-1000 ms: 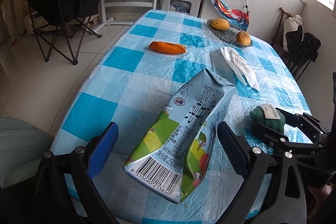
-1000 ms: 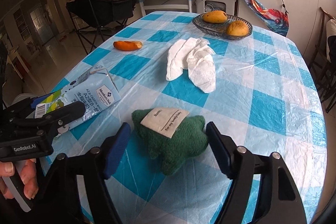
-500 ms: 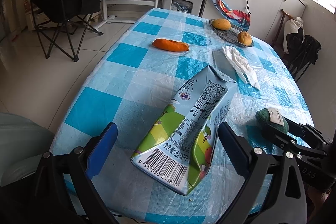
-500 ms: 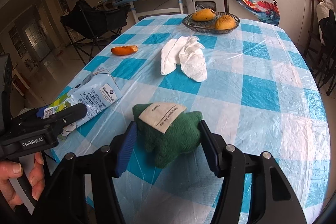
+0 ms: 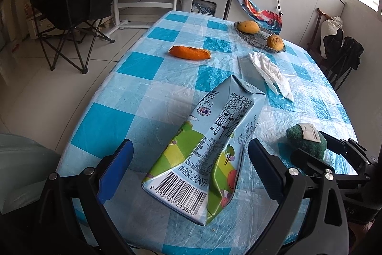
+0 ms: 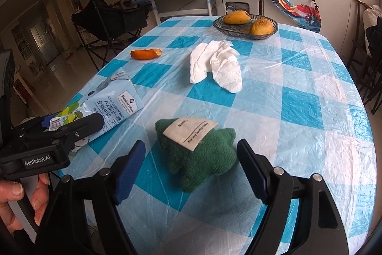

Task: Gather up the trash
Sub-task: 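Close the left tool on the milk carton while the right tool holds the plush toy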

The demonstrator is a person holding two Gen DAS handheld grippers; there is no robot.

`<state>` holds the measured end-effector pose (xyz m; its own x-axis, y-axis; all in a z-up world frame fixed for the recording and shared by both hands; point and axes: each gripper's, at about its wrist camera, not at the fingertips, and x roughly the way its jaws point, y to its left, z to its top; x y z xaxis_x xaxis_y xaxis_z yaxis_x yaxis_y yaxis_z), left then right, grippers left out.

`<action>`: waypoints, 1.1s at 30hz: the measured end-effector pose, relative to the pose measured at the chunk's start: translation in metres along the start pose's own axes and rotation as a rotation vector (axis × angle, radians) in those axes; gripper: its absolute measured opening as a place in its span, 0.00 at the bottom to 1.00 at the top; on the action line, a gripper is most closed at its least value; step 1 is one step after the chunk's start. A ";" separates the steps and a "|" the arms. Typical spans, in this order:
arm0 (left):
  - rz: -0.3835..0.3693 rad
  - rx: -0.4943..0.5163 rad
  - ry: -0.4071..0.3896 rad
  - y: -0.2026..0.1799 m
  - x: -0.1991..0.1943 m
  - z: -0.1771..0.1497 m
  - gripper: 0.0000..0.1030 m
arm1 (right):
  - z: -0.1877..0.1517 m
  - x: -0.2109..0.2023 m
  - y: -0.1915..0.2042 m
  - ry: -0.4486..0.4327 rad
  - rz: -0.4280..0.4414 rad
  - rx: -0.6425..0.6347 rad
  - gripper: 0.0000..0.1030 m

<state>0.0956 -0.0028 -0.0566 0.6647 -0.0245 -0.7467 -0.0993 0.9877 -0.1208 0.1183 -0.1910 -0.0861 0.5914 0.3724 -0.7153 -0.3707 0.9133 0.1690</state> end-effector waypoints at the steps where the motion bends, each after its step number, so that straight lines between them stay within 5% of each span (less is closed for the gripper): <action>1: 0.000 0.001 -0.001 0.000 0.000 0.000 0.91 | 0.000 0.000 0.000 0.000 0.000 0.001 0.67; 5: 0.000 -0.002 -0.002 -0.001 0.000 0.001 0.91 | 0.001 -0.002 -0.002 -0.016 0.005 0.008 0.57; 15: -0.049 0.049 -0.001 -0.012 0.000 0.003 0.90 | 0.001 0.003 0.003 -0.005 0.000 -0.013 0.62; 22: -0.117 0.054 0.012 -0.014 0.001 0.002 0.63 | 0.002 -0.003 0.000 -0.025 0.004 -0.002 0.54; 25: -0.149 0.018 0.000 -0.008 -0.001 0.004 0.64 | 0.002 -0.003 -0.001 -0.027 -0.003 0.009 0.56; 27: -0.149 0.018 -0.004 -0.008 -0.001 0.004 0.69 | 0.002 -0.005 -0.002 -0.037 -0.004 0.013 0.66; 29: -0.145 0.016 -0.003 -0.009 0.000 0.002 0.77 | 0.003 -0.007 -0.003 -0.041 -0.006 0.012 0.66; 33: -0.136 0.045 -0.015 -0.016 0.000 0.002 0.79 | 0.003 -0.008 -0.006 -0.043 -0.004 0.019 0.66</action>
<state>0.0980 -0.0183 -0.0533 0.6807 -0.1566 -0.7156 0.0251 0.9813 -0.1908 0.1184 -0.1990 -0.0796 0.6233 0.3754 -0.6860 -0.3551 0.9175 0.1794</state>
